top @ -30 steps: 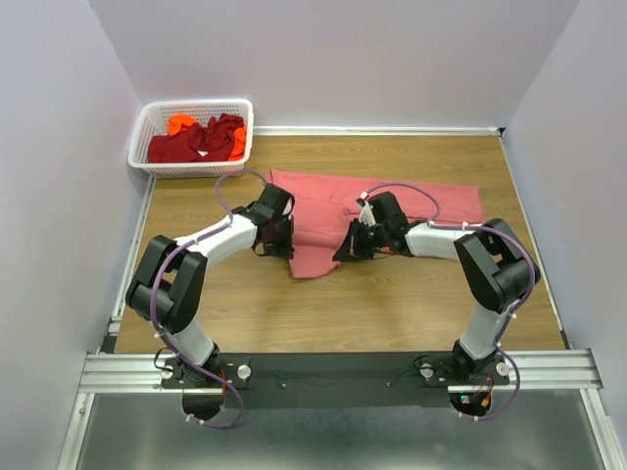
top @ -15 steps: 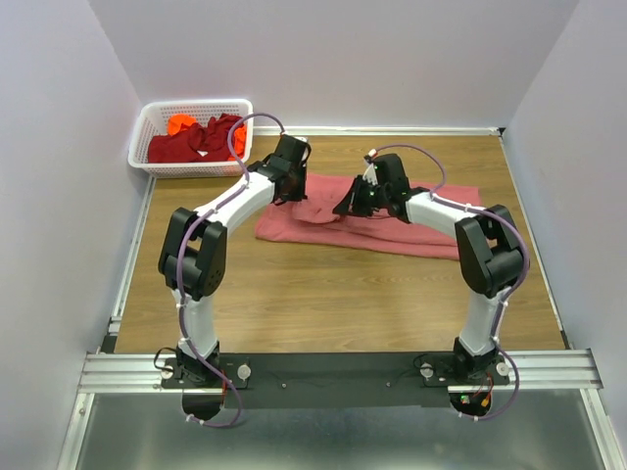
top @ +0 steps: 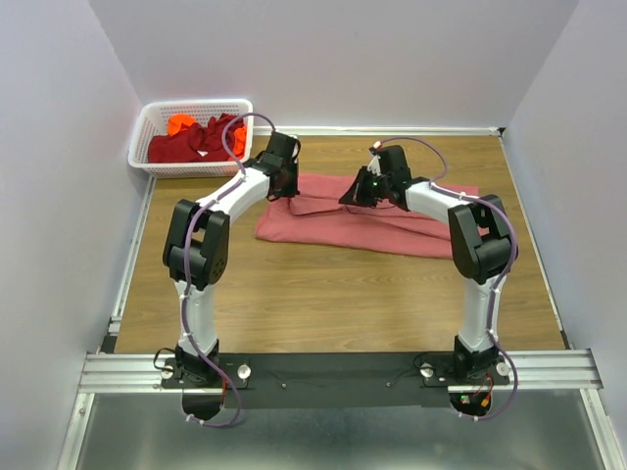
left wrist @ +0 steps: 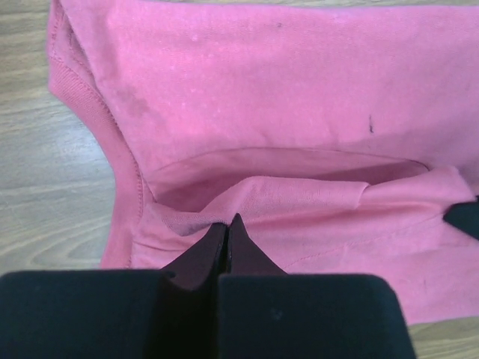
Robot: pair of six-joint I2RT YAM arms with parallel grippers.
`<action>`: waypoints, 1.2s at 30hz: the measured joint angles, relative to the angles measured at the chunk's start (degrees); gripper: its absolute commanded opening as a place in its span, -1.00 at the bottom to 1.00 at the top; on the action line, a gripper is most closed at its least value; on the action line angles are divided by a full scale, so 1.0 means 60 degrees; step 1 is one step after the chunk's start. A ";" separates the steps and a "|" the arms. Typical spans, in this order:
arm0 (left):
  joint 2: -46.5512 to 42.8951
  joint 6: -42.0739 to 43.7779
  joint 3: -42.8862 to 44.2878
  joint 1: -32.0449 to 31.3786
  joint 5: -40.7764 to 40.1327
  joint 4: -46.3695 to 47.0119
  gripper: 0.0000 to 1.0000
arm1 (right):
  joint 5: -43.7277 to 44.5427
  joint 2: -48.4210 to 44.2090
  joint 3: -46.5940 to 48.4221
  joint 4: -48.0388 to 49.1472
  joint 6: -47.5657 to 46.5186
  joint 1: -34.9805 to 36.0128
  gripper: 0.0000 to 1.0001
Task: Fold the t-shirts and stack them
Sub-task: Fold the tshirt
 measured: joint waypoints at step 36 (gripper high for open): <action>-0.0783 -0.0958 -0.1665 0.0608 0.0823 0.1235 0.33 | -0.0051 0.0903 0.0561 -0.0237 -0.0204 -0.0200 -0.86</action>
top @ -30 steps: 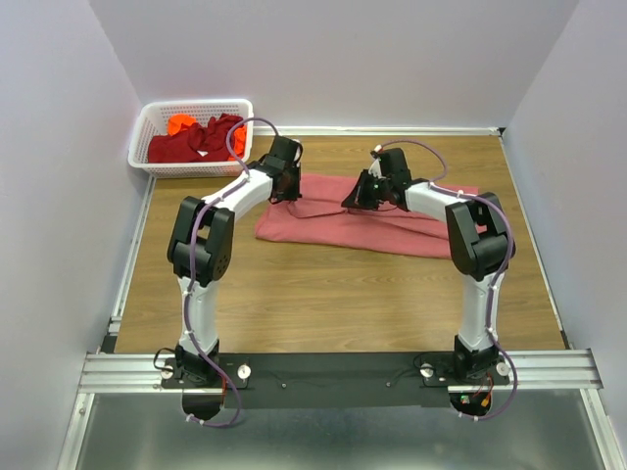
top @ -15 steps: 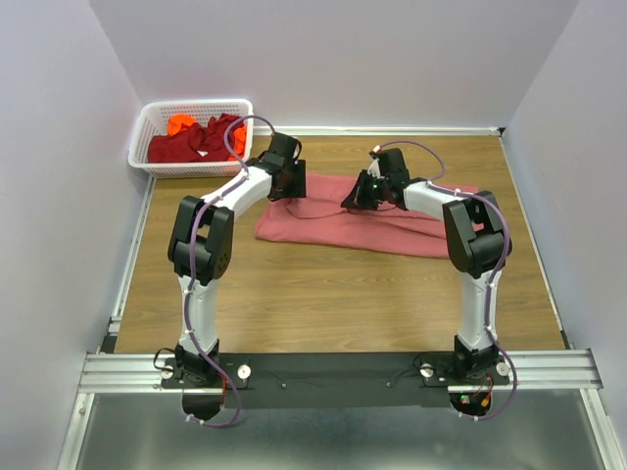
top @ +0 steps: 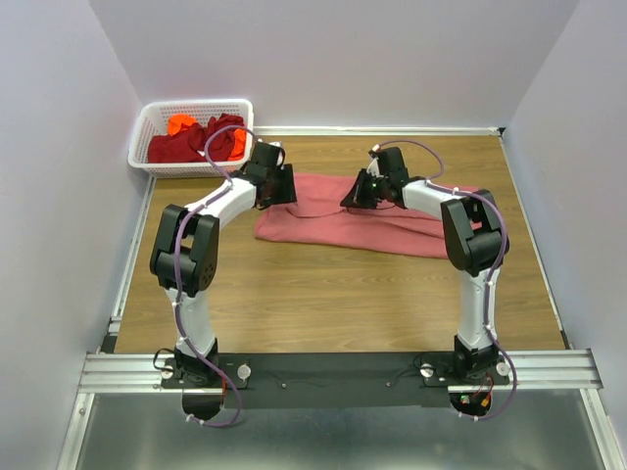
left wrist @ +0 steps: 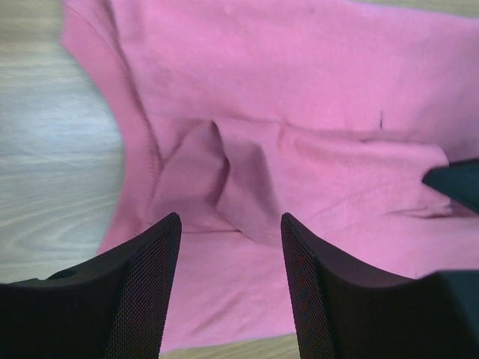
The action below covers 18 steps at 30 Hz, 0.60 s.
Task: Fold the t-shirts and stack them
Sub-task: Fold the tshirt
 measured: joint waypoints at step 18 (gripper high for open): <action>0.0386 -0.0321 -0.0674 0.0120 0.1377 0.1501 0.40 | -0.0040 0.0036 0.0055 -0.0069 -0.0004 0.0000 -0.86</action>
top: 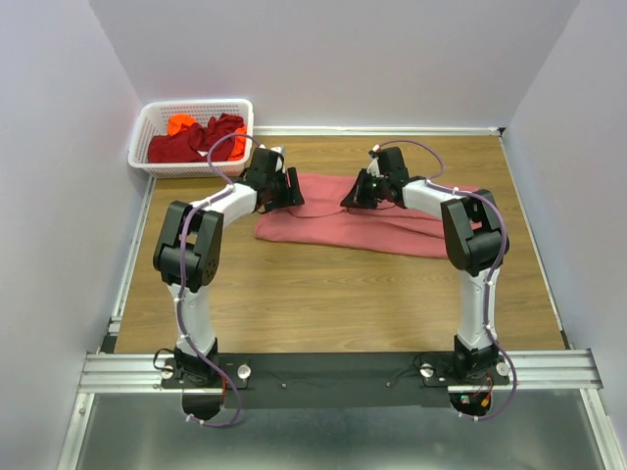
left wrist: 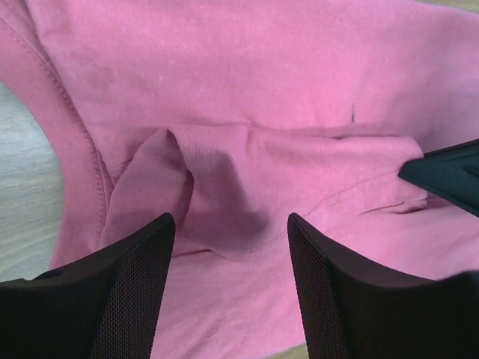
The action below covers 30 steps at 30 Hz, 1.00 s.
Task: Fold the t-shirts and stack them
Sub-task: Fold the tshirt
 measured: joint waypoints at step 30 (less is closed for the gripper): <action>-0.1118 -0.0619 -0.0812 0.0004 0.1293 0.0346 0.03 | -0.0040 0.0033 0.0124 -0.0073 -0.0004 -0.0004 -0.86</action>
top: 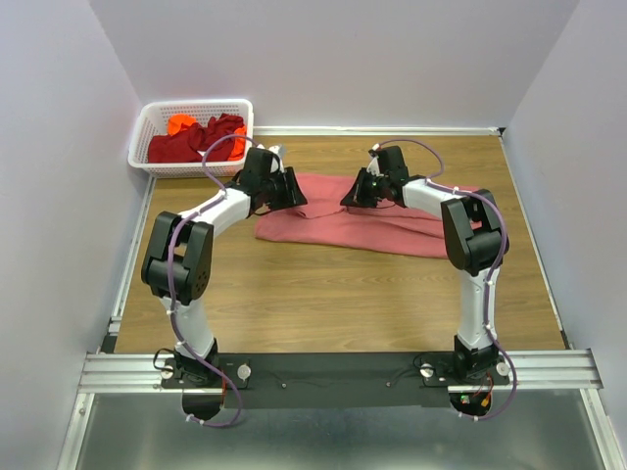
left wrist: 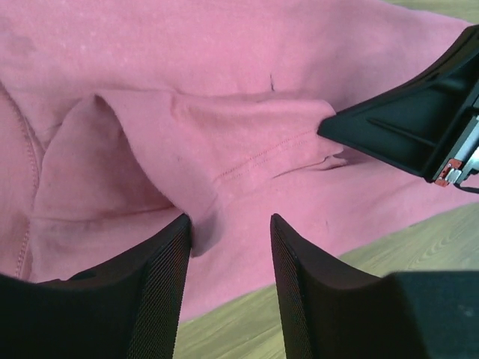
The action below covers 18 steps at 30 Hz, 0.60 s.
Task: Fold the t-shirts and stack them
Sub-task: Fold the tshirt
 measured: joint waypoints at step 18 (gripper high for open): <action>0.0200 -0.0233 -0.0645 0.0087 -0.1111 -0.0113 -0.41 | 0.0229 0.0000 0.0000 -0.0317 -0.0364 0.0000 -0.78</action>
